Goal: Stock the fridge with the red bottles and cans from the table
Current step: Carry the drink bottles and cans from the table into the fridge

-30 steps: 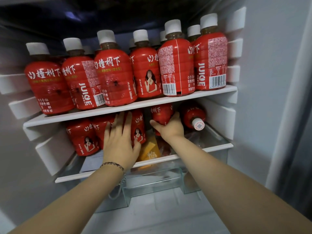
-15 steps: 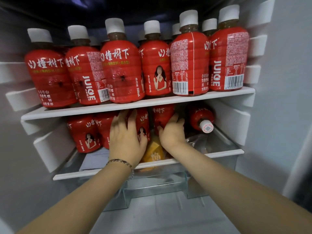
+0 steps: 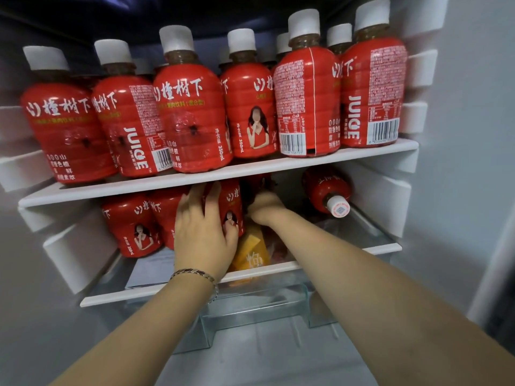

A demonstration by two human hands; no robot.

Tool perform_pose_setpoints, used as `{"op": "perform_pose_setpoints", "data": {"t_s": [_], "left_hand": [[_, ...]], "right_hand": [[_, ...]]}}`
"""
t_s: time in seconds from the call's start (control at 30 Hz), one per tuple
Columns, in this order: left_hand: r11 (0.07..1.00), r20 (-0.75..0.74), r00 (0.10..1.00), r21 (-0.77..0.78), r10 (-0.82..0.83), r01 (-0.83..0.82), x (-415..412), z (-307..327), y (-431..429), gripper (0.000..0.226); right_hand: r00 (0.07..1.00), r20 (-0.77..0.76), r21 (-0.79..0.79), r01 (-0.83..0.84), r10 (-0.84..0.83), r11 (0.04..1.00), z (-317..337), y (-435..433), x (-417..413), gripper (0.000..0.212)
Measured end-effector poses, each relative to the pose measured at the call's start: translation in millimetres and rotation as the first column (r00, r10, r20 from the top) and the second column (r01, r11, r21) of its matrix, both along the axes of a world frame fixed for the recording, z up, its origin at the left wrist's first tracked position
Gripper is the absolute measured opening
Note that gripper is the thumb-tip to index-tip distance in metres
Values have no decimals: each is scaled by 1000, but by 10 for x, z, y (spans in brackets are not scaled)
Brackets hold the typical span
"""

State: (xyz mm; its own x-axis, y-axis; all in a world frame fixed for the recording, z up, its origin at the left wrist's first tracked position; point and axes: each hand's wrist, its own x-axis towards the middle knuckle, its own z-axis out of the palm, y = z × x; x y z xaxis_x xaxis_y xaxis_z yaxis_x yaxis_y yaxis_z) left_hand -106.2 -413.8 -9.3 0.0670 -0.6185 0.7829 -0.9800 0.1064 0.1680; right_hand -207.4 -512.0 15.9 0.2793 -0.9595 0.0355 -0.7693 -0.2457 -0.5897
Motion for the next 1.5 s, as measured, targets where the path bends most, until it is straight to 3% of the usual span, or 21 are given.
{"op": "perform_pose_setpoints", "data": {"t_s": [0.23,0.4,0.47,0.53,0.57,0.67,0.73,0.83,0.93,1.0,1.13,1.27,1.4,1.5], "left_hand": [[1000,-25,1000,26,9,-9,-10,9,5,58],[999,-28,1000,41,6,-5,-15,21,14,61],[999,-20,1000,49,8,-7,-11,28,27,63],[998,-19,1000,62,11,-10,-12,33,26,63],[998,-18,1000,65,11,-10,-13,35,28,63],[996,-28,999,92,17,-15,-19,45,46,65],[994,-28,999,106,20,-17,-27,55,56,65],[993,-33,999,119,21,-17,-29,74,73,64],[993,-33,999,120,15,-11,-33,82,81,64],[993,-30,999,120,11,-7,-31,85,83,64],[993,-35,999,122,4,0,-29,84,95,65],[992,-36,999,123,1,4,-33,85,117,65],[991,-23,1000,133,-5,8,-42,87,118,68],[990,-27,1000,142,3,1,-51,85,128,68]], "right_hand": [[998,-54,56,-17,20,998,79,8,-149,27],[1000,-6,-13,-4,3,1000,32,243,-195,27],[997,1,-225,80,-82,971,28,427,-312,33],[962,-65,-481,202,-265,853,42,565,-492,43],[921,-111,-525,264,-372,809,51,589,-591,50],[847,-193,-335,418,-496,844,53,576,-817,66],[884,-113,-273,412,-454,870,7,563,-899,67],[914,78,-331,400,-398,854,-71,606,-967,59],[852,390,-305,478,-350,824,-96,687,-1005,54],[810,509,-389,519,-292,761,-63,783,-995,44],[758,621,-493,574,-198,654,-15,919,-925,37],[743,664,-437,477,-84,762,-14,967,-822,35],[770,623,-336,419,-134,843,108,895,-813,44],[841,515,-324,368,-163,872,197,795,-784,36]]}}
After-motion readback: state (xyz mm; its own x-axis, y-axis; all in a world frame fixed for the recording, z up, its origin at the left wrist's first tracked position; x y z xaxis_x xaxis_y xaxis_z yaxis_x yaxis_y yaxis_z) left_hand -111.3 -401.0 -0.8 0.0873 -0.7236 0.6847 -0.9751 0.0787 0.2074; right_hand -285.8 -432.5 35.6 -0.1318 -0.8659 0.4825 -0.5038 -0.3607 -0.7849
